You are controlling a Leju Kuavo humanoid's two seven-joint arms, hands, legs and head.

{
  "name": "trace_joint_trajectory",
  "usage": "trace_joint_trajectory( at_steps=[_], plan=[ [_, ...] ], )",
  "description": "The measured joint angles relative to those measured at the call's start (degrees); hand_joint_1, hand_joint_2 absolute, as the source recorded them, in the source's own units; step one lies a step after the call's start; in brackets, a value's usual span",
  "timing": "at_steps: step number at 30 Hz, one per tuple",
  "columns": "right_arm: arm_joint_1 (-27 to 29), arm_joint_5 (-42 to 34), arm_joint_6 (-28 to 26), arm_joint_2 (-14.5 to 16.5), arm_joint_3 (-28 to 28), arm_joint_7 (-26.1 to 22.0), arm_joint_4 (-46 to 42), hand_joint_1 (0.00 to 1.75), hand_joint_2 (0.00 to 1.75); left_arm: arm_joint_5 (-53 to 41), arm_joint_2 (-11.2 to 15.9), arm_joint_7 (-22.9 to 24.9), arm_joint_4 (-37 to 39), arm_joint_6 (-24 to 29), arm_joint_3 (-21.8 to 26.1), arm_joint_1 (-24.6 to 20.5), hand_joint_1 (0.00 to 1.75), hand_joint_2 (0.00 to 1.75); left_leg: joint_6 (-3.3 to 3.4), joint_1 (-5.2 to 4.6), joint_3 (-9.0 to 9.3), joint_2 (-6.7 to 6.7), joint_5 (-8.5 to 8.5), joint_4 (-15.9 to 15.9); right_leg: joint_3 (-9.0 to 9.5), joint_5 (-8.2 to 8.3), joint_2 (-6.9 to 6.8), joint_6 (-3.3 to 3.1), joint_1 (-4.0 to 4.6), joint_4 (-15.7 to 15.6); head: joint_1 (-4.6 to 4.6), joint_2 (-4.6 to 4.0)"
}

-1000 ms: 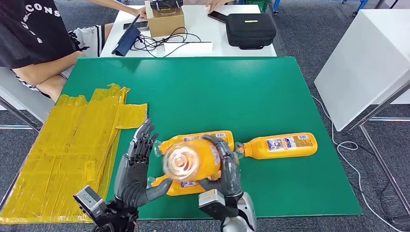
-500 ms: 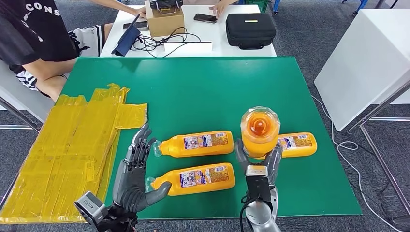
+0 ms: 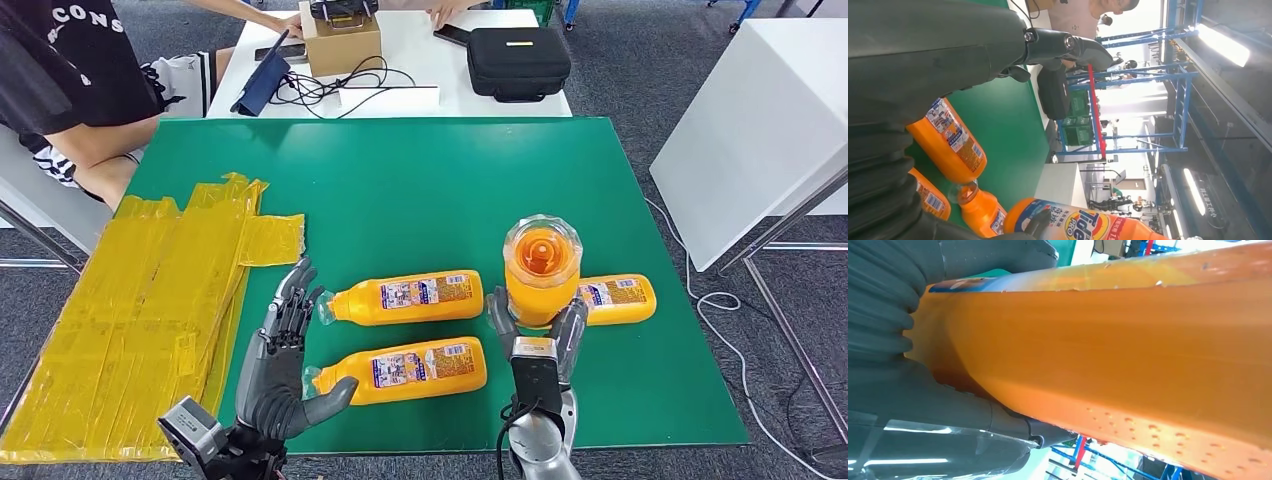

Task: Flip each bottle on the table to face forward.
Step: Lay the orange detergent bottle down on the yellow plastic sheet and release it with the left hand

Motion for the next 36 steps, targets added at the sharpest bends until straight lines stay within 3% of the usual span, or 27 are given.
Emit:
trace_joint_trajectory(
  at_steps=[9, 17, 36],
  plan=[
    [-0.6, 3.4, 0.5, 0.0, 1.2, 4.3, 1.3, 1.75, 1.75, -1.2, 0.0, 0.5, 0.0, 0.0, -0.7, -0.1, 0.00, 1.75, 0.00, 0.00, 0.00, 0.01, 0.00, 0.0, 0.00, 0.00, 0.00, 0.00, 0.00, 0.0, -0.01, 0.00],
    [-2.2, 7.5, 8.1, -0.6, 9.2, 10.8, 3.6, 1.75, 1.75, -1.6, -0.1, 0.6, 0.0, -1.6, -1.9, -0.9, 0.00, 1.75, 0.00, 0.02, -0.02, 0.00, 0.00, 0.0, -0.02, 0.00, 0.00, 0.00, 0.01, 0.0, -0.01, 0.00],
    [-8.4, 18.2, 14.4, 0.1, 21.2, 17.3, 13.6, 1.75, 1.75, -1.1, -0.9, 0.5, 1.0, -1.7, -1.9, -2.0, 0.00, 1.75, 0.00, 0.02, -0.03, 0.01, 0.01, 0.0, -0.04, 0.00, 0.00, 0.00, 0.00, 0.0, -0.01, 0.00]
  ],
)
